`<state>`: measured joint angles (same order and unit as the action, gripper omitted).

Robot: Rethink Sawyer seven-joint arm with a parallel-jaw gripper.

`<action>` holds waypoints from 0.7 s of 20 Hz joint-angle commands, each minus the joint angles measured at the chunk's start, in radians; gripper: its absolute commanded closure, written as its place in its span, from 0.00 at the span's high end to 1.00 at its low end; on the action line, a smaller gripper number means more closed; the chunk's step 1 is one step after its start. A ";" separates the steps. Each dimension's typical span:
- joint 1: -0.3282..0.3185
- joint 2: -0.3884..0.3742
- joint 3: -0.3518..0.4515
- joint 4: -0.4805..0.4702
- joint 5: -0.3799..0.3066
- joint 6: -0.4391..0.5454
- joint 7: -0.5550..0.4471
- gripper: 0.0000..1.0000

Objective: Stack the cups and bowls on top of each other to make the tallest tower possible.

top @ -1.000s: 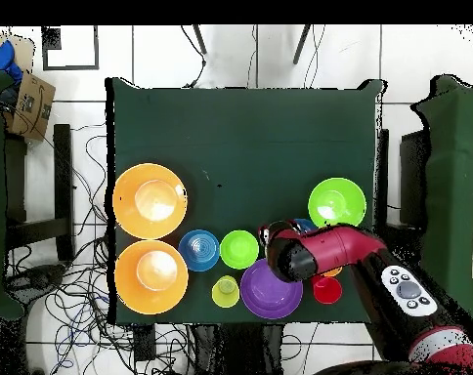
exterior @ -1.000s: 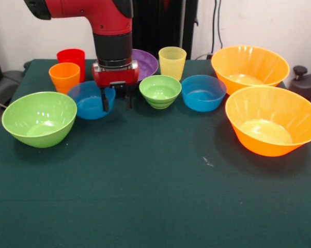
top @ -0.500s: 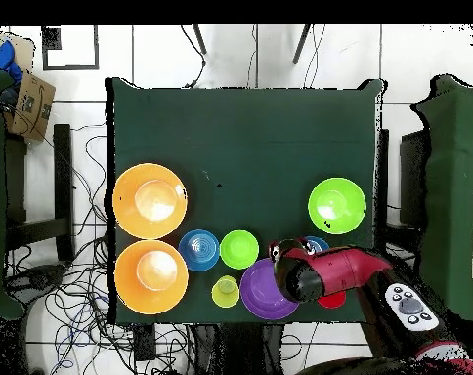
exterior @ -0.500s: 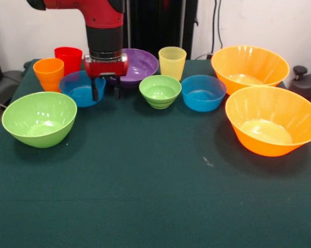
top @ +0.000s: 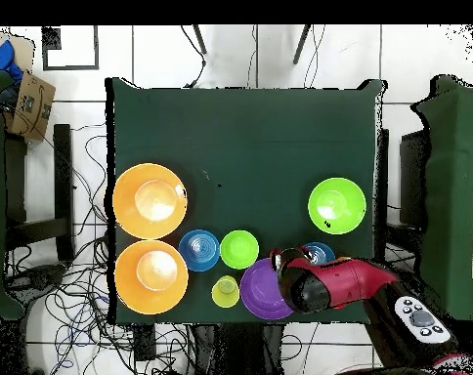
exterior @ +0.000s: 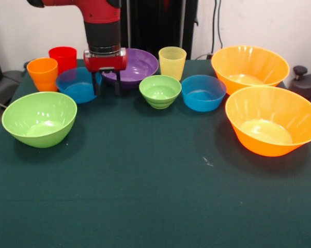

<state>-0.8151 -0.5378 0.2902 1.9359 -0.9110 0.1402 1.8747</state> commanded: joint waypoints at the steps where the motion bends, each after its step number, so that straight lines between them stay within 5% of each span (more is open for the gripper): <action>1: -0.053 0.040 0.155 0.079 0.014 -0.020 0.009 1.00; 14: -0.039 -0.003 0.164 0.106 0.038 -0.013 0.037 1.00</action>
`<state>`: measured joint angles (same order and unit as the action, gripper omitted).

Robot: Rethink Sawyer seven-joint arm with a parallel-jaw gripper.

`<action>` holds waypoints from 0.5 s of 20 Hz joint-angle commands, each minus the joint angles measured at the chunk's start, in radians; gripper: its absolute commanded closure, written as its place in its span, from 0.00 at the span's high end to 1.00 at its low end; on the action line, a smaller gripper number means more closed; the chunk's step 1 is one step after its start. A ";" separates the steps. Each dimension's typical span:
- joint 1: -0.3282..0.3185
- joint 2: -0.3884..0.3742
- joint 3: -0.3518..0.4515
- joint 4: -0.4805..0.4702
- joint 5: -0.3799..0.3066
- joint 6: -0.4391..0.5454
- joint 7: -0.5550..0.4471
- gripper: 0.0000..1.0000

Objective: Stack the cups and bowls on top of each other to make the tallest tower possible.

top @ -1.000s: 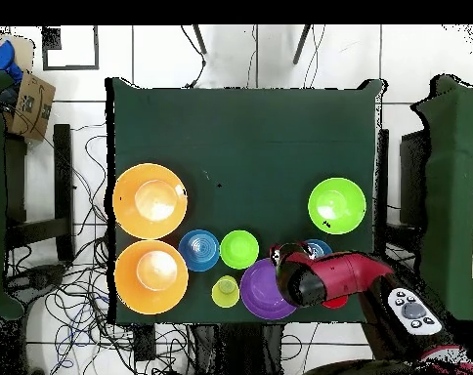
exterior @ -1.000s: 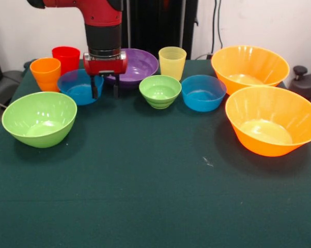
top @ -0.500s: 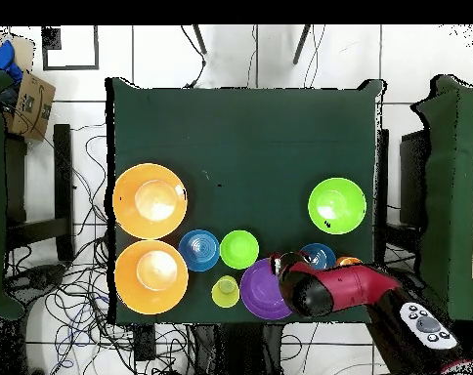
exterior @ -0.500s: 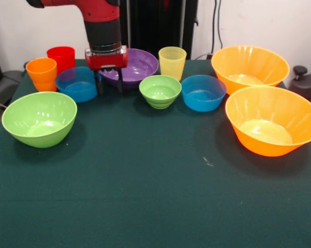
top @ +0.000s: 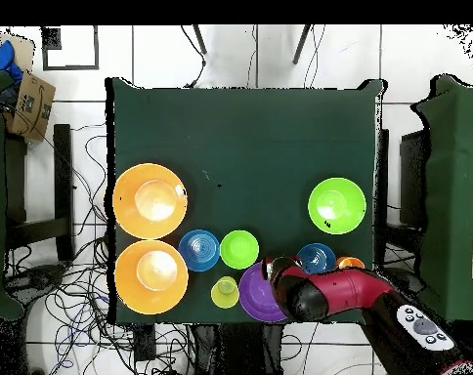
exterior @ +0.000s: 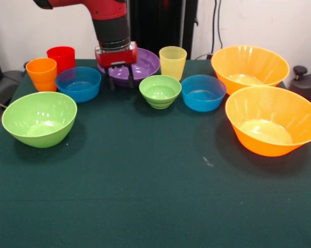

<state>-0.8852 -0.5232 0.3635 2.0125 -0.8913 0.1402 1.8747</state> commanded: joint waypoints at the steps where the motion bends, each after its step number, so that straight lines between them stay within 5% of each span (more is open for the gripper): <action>1: 0.032 -0.018 0.090 0.030 0.018 -0.016 0.040 1.00; 10: 0.058 -0.080 0.092 0.032 0.072 0.065 0.033 1.00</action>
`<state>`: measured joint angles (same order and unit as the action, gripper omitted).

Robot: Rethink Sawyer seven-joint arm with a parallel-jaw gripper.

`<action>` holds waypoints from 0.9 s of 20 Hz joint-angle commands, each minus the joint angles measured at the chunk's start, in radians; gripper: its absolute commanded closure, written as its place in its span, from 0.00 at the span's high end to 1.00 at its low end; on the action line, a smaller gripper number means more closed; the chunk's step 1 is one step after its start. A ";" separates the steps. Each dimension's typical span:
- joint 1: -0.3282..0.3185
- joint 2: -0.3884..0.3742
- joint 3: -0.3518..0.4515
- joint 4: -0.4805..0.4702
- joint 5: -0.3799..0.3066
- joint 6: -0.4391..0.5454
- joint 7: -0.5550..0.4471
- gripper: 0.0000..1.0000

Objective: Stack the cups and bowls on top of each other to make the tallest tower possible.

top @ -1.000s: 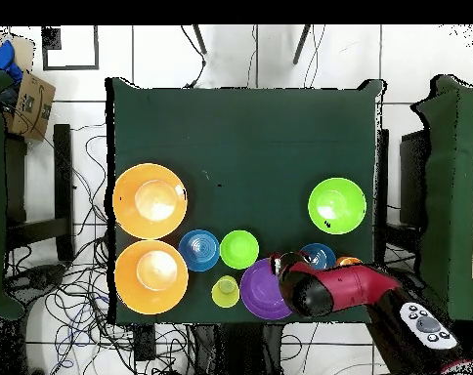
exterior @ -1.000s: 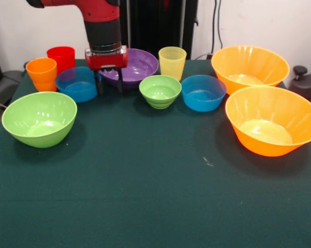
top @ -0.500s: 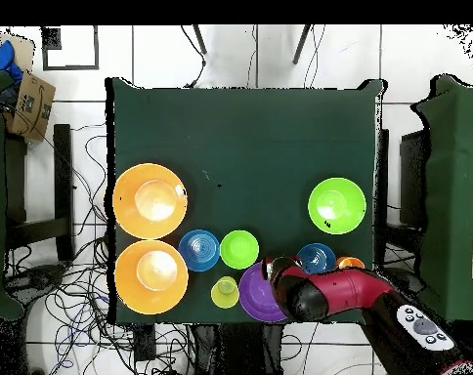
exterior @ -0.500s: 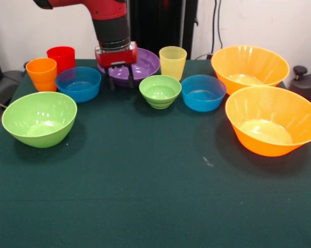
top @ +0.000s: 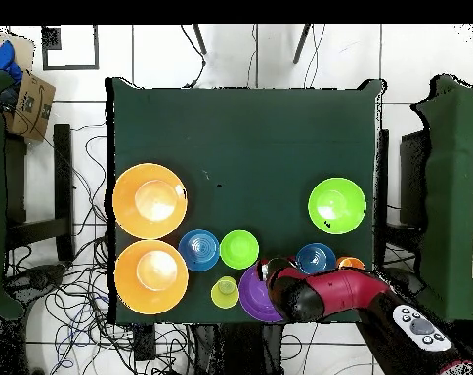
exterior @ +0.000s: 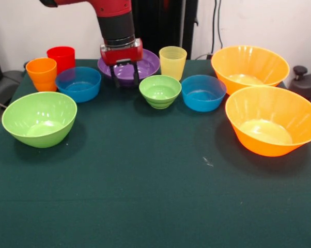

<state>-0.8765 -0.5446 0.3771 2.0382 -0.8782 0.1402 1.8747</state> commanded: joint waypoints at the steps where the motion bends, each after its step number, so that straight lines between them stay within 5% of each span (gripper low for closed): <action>1: 0.050 -0.063 0.082 0.007 0.067 0.076 0.028 1.00; 18: 0.057 -0.124 0.089 -0.034 0.176 0.243 -0.049 1.00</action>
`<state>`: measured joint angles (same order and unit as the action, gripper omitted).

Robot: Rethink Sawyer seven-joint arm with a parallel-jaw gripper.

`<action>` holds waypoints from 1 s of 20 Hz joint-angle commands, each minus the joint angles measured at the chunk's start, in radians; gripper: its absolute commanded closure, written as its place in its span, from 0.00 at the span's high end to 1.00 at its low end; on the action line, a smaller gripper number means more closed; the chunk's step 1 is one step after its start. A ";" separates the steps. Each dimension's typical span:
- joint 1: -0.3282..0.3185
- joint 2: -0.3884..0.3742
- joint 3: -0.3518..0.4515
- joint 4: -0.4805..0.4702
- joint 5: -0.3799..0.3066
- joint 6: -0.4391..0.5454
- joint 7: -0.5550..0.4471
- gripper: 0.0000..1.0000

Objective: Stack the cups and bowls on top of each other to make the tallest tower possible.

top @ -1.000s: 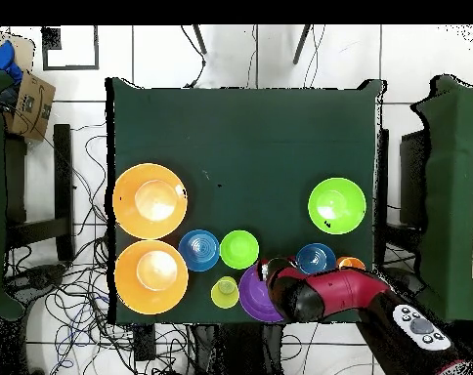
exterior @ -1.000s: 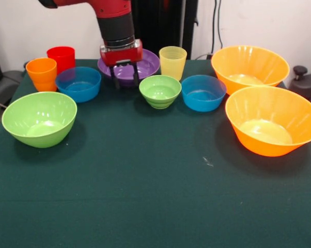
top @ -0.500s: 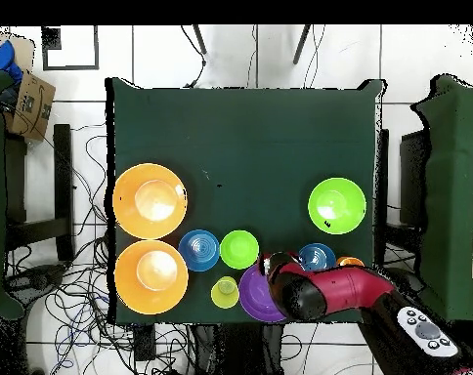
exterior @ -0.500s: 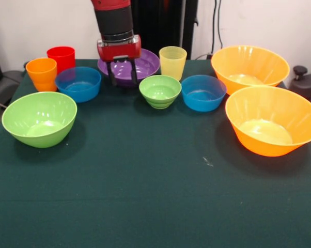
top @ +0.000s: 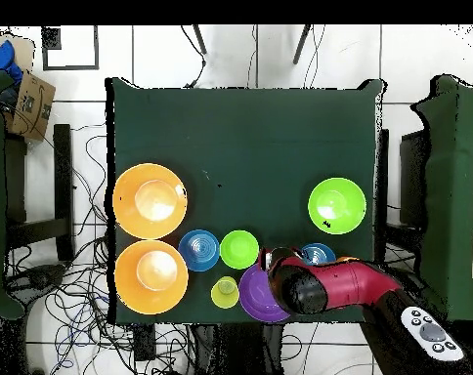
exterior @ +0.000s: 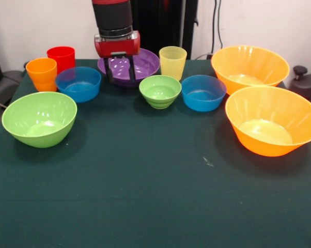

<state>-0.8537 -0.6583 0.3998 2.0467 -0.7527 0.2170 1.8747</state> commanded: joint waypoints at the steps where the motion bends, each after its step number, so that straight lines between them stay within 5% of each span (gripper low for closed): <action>1: 0.035 -0.012 0.061 -0.047 0.047 0.173 -0.052 1.00; 20: -0.024 -0.009 0.027 -0.072 0.005 0.247 -0.096 1.00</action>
<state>-0.8902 -0.6939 0.4021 2.0441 -0.7317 0.3383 1.8747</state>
